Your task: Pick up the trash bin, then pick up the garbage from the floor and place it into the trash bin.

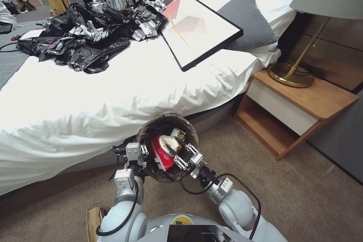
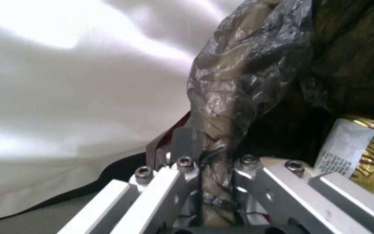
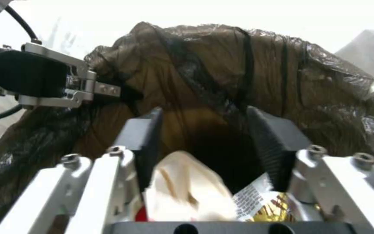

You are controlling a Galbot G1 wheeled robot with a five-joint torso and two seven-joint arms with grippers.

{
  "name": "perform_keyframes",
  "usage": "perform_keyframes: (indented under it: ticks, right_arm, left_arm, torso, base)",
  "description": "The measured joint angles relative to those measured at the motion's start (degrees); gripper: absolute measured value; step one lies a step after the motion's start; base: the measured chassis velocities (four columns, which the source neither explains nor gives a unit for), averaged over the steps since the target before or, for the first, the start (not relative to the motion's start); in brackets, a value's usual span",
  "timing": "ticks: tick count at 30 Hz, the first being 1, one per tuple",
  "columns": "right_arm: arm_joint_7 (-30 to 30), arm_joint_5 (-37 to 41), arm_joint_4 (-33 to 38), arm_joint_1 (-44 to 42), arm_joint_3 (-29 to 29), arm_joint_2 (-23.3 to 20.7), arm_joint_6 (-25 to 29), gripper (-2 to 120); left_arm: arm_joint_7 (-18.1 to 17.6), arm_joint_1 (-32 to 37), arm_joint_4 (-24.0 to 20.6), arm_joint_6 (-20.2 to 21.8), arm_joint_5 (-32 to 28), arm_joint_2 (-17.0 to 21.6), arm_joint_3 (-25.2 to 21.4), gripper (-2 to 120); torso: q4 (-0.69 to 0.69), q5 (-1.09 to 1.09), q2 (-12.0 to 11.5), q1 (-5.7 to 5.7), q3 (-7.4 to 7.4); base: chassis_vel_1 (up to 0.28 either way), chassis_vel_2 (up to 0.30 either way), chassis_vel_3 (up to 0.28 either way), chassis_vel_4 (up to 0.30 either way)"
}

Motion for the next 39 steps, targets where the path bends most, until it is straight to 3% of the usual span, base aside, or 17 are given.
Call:
perform_keyframes:
  ticks: [2, 3, 14, 20, 22, 26, 34, 39]
  right_arm:
    - [0.0, -0.02, 0.07, -0.07, 0.06, -0.08, 0.03, 54]
    - [0.01, -0.07, 0.21, -0.23, 0.25, -0.27, 0.1, 63]
    - [0.27, -0.5, 2.71, 0.1, 1.74, 0.71, 0.83, 99]
    - [3.51, -2.4, 9.35, -0.25, 4.55, 3.87, 1.41, 100]
    - [10.34, -5.44, 13.91, -2.84, 7.5, 6.0, -1.7, 100]
    - [17.32, -6.93, 16.53, -7.99, 11.23, 7.78, -2.5, 100]
    - [22.02, -7.01, 15.61, -13.51, 18.07, 11.48, 0.11, 100]
    - [23.33, -6.24, 14.25, -13.48, 18.76, 12.86, 1.24, 100]
  left_arm:
    - [0.0, 0.0, 0.0, 0.0, 0.0, 0.0, 0.0, 2]
    - [0.0, 0.0, 0.0, 0.0, 0.0, 0.0, 0.0, 2]
    - [0.0, 0.0, 0.0, 0.0, 0.0, 0.0, 0.0, 2]
    - [0.0, 0.0, 0.0, 0.0, 0.0, 0.0, 0.0, 2]
    - [0.0, 0.0, 0.0, 0.0, 0.0, 0.0, 0.0, 2]
    - [0.0, 0.0, 0.0, 0.0, 0.0, 0.0, 0.0, 2]
    - [0.0, 0.0, 0.0, 0.0, 0.0, 0.0, 0.0, 2]
    - [0.0, 0.0, 0.0, 0.0, 0.0, 0.0, 0.0, 2]
  torso:
    - [0.0, 0.0, 0.0, 0.0, 0.0]
    - [0.0, 0.0, 0.0, 0.0, 0.0]
    - [0.0, 0.0, 0.0, 0.0, 0.0]
    - [0.01, -0.01, 0.0, 0.0, 0.0]
    - [0.01, -0.01, 0.0, 0.0, 0.0]
    - [-0.01, 0.0, 0.0, 0.0, 0.0]
    - [0.01, 0.0, 0.0, 0.0, 0.0]
    - [0.01, 0.0, 0.0, 0.0, 0.0]
  base:
    - [0.0, 0.0, 0.0, 0.0]
    - [0.0, 0.0, 0.0, 0.0]
    - [0.0, 0.0, 0.0, 0.0]
    - [0.0, 0.0, 0.0, 0.0]
    - [0.0, 0.0, 0.0, 0.0]
    - [0.0, 0.0, 0.0, 0.0]
    - [0.0, 0.0, 0.0, 0.0]
    - [0.0, 0.0, 0.0, 0.0]
